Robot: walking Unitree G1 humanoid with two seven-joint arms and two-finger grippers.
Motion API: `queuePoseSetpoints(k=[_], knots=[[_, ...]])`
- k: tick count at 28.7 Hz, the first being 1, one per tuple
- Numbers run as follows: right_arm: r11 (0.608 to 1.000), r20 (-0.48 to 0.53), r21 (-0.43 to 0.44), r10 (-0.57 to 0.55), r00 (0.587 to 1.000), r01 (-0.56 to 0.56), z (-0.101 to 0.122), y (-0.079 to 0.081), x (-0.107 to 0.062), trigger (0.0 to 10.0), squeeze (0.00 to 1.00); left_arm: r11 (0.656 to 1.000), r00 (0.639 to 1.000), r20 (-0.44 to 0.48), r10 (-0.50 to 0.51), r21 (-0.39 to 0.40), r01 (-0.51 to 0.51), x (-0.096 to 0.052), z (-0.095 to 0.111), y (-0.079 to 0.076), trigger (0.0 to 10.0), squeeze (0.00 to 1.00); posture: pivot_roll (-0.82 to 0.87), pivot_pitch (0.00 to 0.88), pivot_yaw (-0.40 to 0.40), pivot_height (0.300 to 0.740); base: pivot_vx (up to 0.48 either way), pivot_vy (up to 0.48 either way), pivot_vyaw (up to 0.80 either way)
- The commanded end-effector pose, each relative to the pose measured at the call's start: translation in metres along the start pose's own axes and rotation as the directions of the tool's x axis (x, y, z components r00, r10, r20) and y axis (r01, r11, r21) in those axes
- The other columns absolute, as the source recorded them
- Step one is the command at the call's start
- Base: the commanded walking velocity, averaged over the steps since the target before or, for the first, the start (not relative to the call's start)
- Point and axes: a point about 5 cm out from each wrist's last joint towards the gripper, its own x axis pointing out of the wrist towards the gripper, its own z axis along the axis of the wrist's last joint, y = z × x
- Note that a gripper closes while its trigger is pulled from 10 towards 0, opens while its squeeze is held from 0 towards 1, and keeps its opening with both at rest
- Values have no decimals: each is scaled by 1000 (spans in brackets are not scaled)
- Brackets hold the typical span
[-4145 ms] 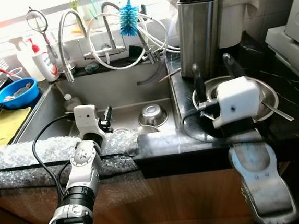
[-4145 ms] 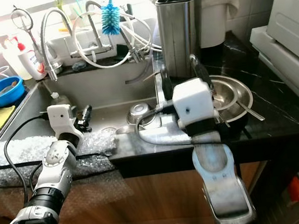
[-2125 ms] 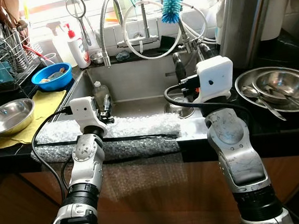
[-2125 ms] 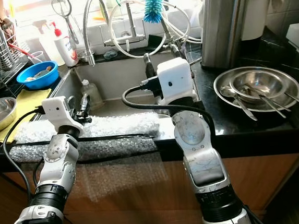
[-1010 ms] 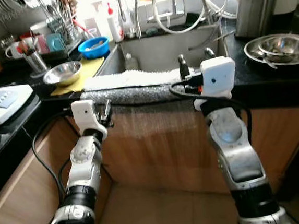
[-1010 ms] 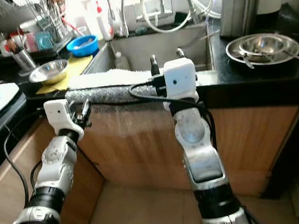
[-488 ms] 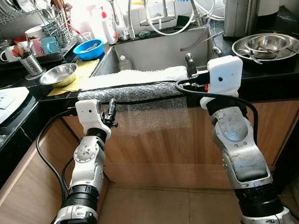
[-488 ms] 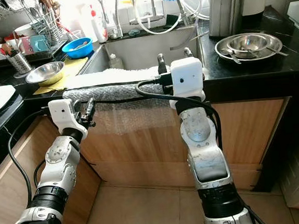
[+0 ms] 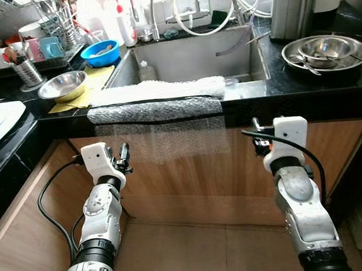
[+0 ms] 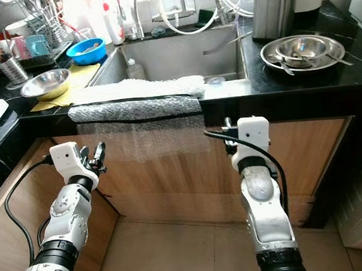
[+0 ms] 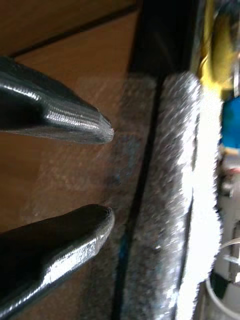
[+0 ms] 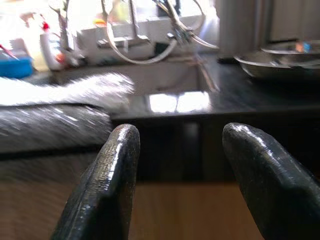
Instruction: Kitchen organization
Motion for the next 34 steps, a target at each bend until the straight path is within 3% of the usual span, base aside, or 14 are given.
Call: queuePoseSetpoints(k=[1,4,16,34], knots=[[1000,43,12,15,999,-15,9,5,0,10000,0,999,998,56,6,-32,-4,4,12,0,10000,0,-130,0,170,740,0,0,0],[1000,67,2,11,998,-11,15,3,0,10000,0,995,998,67,11,-105,-4,6,13,-4,10000,0,-142,0,172,740,0,0,0],[998,56,-26,54,997,-52,17,4,-1,10000,0,983,996,53,68,-175,-58,5,7,-4,10000,0,-140,0,112,740,0,0,0],[994,65,-57,93,993,-90,29,1,8,10000,0,975,997,32,69,-213,-61,1,-4,-14,10000,0,-160,0,66,740,0,0,0]])
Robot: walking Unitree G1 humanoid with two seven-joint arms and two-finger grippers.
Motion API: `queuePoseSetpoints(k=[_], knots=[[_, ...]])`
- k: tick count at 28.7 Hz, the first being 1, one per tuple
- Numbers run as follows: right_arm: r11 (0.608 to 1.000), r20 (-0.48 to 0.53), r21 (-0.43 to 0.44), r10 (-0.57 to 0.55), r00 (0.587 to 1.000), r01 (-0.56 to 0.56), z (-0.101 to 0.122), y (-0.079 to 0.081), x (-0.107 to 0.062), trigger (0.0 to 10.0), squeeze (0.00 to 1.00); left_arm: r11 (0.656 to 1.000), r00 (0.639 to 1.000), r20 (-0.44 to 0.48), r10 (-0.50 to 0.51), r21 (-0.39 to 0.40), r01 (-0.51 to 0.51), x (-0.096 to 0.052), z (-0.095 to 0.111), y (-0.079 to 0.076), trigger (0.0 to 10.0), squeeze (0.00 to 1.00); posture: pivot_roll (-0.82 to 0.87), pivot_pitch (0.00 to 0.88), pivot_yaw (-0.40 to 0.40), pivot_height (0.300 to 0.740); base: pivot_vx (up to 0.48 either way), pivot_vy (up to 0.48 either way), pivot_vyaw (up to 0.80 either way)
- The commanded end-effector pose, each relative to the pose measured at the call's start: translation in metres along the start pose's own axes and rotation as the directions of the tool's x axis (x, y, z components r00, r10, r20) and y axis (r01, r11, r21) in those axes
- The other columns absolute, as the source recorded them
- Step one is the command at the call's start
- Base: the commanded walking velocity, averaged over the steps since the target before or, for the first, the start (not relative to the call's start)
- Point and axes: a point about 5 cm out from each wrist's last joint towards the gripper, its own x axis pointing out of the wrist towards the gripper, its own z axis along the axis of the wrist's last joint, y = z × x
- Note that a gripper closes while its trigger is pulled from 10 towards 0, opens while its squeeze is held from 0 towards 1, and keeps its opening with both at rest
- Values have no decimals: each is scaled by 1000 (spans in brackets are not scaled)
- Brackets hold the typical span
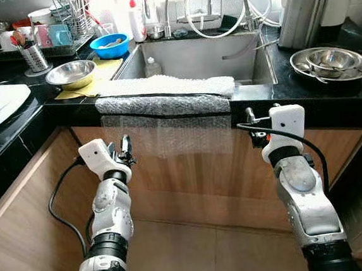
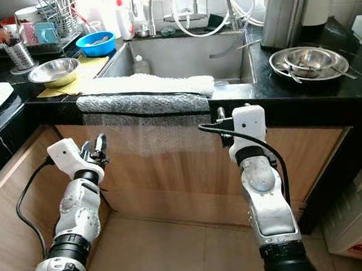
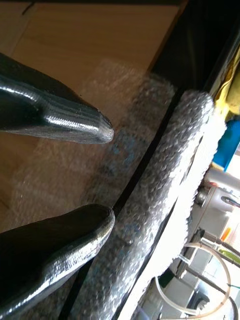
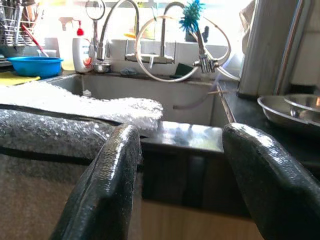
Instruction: Kitchen organization
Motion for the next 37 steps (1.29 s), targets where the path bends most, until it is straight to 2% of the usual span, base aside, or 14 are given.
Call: queuePoseSetpoints(k=[1,8,11,20,24,29,37], knots=[[1000,31,5,16,999,-16,10,3,1,10000,0,1000,1000,-6,14,8,-14,-1,-1,4,10000,0,-160,0,66,740,0,0,0],[1000,33,-3,31,999,-31,12,4,4,10000,0,1000,1000,7,5,28,-5,-1,-1,3,10000,0,-162,0,34,740,0,0,0],[999,40,-19,36,999,-35,14,-1,6,10000,0,1000,1000,8,7,24,-8,-1,-2,2,10000,0,-177,0,33,740,0,0,0],[999,40,-24,34,999,-33,15,-3,6,10000,0,1000,1000,9,8,23,-8,-1,-3,1,10000,0,-177,0,33,740,0,0,0],[1000,36,-25,-9,999,10,12,-12,3,10000,0,999,1000,-5,-23,22,23,0,-7,-6,10000,0,-189,0,51,740,0,0,0],[1000,37,-8,-20,999,21,9,-9,2,10000,0,999,999,-12,-34,34,34,0,-7,-5,10000,0,-182,0,60,740,0,0,0],[1000,37,11,-20,999,20,8,-5,2,10000,0,998,999,-11,-42,41,43,1,-5,-6,10000,0,-177,0,69,740,0,360,0]])
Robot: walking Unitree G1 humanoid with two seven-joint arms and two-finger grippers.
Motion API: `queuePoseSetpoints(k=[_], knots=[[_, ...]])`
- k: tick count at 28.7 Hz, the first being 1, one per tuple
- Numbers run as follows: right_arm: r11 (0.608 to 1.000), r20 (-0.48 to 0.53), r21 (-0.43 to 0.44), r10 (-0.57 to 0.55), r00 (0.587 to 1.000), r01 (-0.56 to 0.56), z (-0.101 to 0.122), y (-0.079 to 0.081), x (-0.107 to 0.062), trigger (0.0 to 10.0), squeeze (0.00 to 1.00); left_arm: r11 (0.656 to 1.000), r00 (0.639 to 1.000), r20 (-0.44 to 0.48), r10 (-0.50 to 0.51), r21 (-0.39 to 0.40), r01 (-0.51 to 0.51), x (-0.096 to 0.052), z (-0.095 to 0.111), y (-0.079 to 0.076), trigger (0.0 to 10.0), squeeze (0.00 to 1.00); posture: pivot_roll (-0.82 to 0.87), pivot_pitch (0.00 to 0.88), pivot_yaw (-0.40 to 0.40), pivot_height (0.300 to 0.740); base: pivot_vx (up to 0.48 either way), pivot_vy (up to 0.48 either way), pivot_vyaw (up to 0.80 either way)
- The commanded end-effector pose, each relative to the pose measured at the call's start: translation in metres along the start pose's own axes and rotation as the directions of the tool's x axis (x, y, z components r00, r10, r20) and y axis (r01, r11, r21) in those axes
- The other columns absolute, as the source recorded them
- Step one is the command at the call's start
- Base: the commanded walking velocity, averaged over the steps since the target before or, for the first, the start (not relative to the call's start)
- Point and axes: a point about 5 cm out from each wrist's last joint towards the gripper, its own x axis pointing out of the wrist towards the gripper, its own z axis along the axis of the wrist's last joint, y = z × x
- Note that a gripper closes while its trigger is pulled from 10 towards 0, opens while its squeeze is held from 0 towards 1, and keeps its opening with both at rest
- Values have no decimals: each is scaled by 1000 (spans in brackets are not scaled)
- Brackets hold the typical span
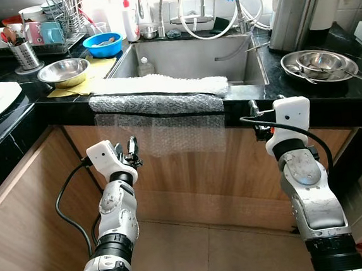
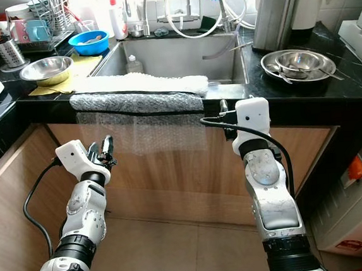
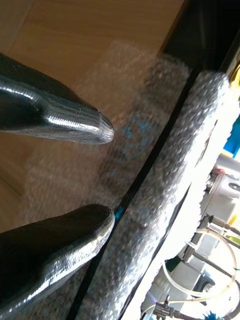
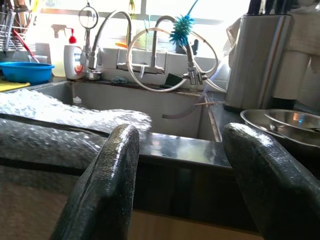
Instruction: Kitchen organization
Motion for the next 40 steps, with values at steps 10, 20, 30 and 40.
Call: queuePoseSetpoints(k=[10,20,30,40], knots=[[999,10,27,-19,1000,19,-1,0,-5,10000,0,999,1000,-14,-28,40,29,0,-1,-2,10000,0,-177,0,76,740,0,360,0],[999,-1,32,-39,999,39,-3,-1,-4,10000,0,998,999,-15,-32,44,32,0,0,-2,10000,0,-173,0,78,740,0,337,0],[999,-1,32,-41,999,41,-3,-1,-4,10000,0,998,999,-15,-33,46,33,0,0,-2,10000,0,-173,0,78,740,0,337,0],[995,-9,61,-78,997,78,-6,-1,-3,10000,0,985,993,2,-119,122,118,2,10,-11,10000,0,-138,0,101,740,186,94,0]])
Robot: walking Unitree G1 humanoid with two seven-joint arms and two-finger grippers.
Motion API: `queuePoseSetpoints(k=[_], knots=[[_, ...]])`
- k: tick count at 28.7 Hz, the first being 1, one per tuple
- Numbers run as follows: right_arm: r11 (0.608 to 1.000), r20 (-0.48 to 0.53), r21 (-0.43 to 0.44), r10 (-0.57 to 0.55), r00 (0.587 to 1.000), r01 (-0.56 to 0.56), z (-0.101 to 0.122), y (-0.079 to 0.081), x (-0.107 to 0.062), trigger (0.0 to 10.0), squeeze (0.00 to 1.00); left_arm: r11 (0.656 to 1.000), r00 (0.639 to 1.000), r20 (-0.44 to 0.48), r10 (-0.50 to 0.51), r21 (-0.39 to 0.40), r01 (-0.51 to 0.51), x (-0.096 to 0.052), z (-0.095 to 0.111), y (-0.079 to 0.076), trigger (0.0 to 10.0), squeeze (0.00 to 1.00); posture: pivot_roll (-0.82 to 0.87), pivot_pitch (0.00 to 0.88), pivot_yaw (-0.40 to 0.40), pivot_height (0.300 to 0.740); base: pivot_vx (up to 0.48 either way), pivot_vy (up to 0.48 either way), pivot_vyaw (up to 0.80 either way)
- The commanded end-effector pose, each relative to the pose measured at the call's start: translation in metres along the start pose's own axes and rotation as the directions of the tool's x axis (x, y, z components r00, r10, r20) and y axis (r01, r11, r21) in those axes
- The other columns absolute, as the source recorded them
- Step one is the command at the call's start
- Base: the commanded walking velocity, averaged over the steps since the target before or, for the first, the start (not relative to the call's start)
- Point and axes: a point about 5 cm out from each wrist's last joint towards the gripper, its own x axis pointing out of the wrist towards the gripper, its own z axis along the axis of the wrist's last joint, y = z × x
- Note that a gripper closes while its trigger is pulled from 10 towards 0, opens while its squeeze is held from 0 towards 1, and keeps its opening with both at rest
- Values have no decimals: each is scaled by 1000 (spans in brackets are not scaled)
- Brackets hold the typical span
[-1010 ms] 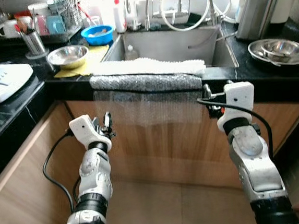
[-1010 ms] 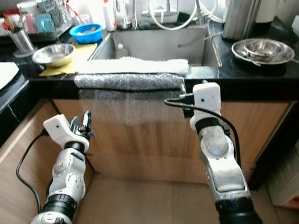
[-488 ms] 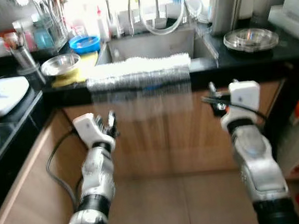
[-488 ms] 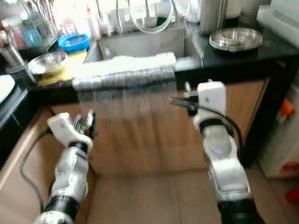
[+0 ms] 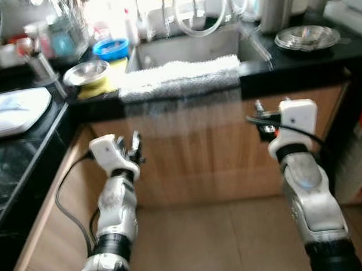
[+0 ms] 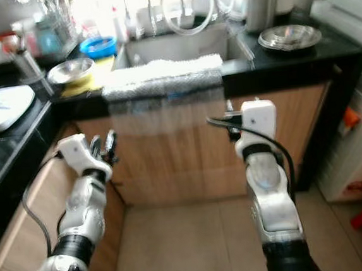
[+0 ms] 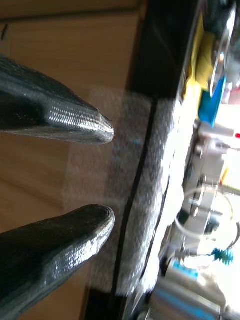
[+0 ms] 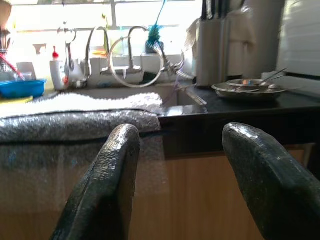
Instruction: Kitchen organization
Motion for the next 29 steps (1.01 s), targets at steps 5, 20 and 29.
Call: queuePoseSetpoints(k=[5,20,29], knots=[[1000,12,23,-7,1000,7,3,4,1,10000,0,999,1000,9,-20,43,19,2,8,2,10000,0,-135,0,109,740,323,0,0],[999,4,33,-40,999,40,-1,-1,-2,10000,0,996,998,7,-70,51,70,4,12,-8,10000,0,-139,0,128,740,350,0,0],[998,0,27,-50,999,50,-1,-3,-1,10000,0,995,996,13,-86,45,85,5,13,-11,10000,0,-135,0,126,740,266,0,0]])
